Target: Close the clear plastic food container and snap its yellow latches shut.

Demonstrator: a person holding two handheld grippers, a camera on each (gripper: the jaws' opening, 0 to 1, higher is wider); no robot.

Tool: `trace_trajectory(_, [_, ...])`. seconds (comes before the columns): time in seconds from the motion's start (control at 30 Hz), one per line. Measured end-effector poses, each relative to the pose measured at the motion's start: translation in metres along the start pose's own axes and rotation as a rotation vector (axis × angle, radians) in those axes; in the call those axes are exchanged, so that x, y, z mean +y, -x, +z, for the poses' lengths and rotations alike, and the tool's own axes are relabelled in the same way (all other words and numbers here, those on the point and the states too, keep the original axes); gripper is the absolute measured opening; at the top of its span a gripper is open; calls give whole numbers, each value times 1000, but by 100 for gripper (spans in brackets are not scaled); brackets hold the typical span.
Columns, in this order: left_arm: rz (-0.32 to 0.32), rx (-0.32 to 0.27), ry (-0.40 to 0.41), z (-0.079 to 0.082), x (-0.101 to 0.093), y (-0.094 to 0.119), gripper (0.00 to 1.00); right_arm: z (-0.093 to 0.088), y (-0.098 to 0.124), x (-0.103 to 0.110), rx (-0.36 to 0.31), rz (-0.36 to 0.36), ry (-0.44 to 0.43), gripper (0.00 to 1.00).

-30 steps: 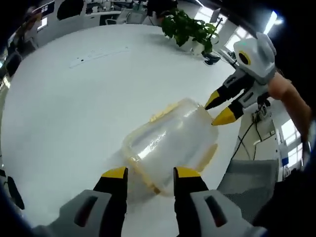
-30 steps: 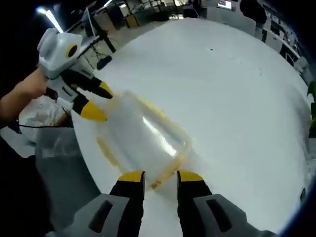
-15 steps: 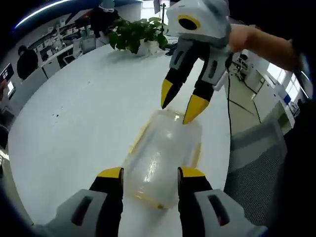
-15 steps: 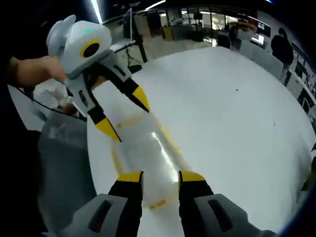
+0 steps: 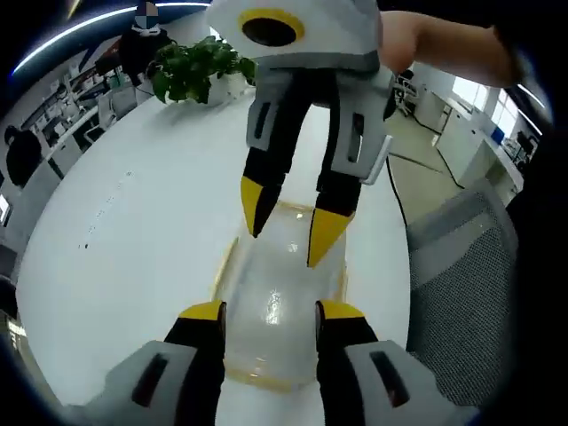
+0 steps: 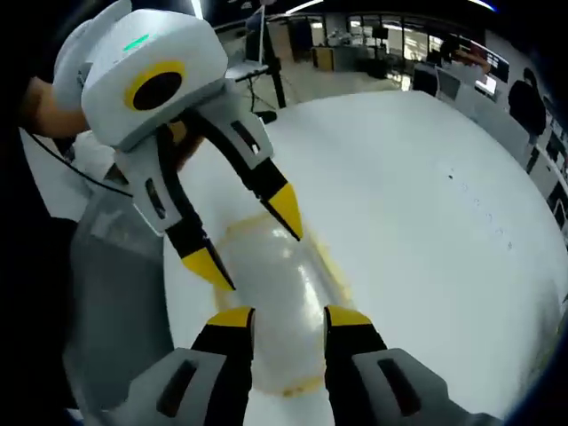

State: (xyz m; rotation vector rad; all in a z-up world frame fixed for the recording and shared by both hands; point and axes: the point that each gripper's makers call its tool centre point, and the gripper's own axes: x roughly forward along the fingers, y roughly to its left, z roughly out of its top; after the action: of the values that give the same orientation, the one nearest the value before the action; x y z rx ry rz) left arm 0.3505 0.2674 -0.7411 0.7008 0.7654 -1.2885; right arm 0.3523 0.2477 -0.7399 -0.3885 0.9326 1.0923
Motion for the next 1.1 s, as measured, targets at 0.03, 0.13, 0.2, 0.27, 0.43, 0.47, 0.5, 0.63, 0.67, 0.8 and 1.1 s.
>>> trace_trajectory(0.03, [-1,4,-8,0,-1,-1,39,1,-2,0,5,1,9,33])
trace_trajectory(0.13, [-5,17,-32,0,-4,-3,39,0,-4,0,23,0,37,33])
trace_trajectory(0.2, [-7,25,-41,-1,-6,-4,38,1,-6,-1,29,0,50,33])
trace_trajectory(0.27, [-12,30,-51,-1,-8,-6,38,3,-7,-1,35,4,59,33])
trace_trajectory(0.43, [-21,48,-75,-4,-12,-8,38,4,-10,-4,55,13,73,33])
trace_trajectory(0.47, [-22,49,-76,-4,-12,-8,38,5,-10,-6,56,10,74,33])
trace_trajectory(0.5, [-26,49,-75,-4,-14,-8,38,6,-10,-8,57,9,72,33])
trace_trajectory(0.63, [-29,56,-87,-5,-20,-7,38,8,-10,-19,62,1,64,33])
trace_trajectory(0.67, [-28,57,-95,-6,-22,-7,38,9,-10,-23,63,-2,58,33])
trace_trajectory(0.8, [13,69,-108,-8,-26,-11,39,12,-12,-35,73,22,9,33])
trace_trajectory(1.1, [93,108,-199,-18,-33,-18,50,11,-23,-37,114,137,-117,36])
